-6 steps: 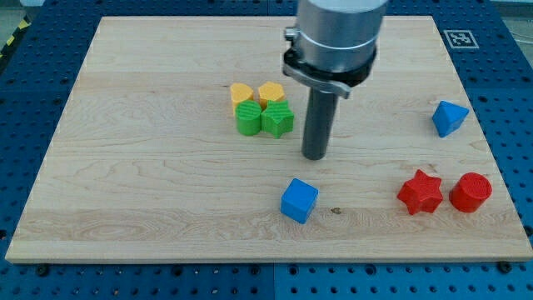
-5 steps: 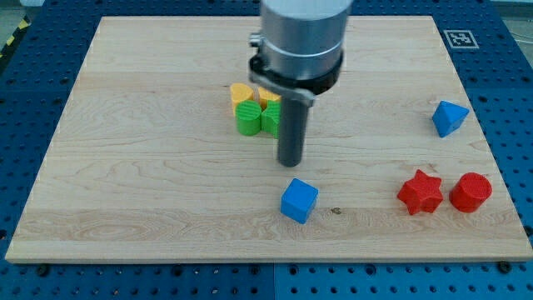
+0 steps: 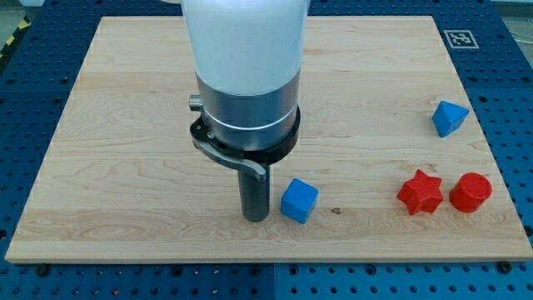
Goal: Slightly push the blue cube towards up
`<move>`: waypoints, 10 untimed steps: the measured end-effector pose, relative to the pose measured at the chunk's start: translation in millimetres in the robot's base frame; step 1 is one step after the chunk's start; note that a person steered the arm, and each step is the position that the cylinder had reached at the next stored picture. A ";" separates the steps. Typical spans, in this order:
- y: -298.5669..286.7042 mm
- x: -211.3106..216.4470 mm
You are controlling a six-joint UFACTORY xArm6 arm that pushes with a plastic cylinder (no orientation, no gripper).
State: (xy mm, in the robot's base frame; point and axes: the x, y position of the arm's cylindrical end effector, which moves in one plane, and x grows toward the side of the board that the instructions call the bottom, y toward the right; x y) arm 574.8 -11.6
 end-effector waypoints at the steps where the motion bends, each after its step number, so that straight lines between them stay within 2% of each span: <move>1: 16.6 8.5; 5: 37.9 7.2; 7: 47.2 -17.6; 10: 61.8 -27.0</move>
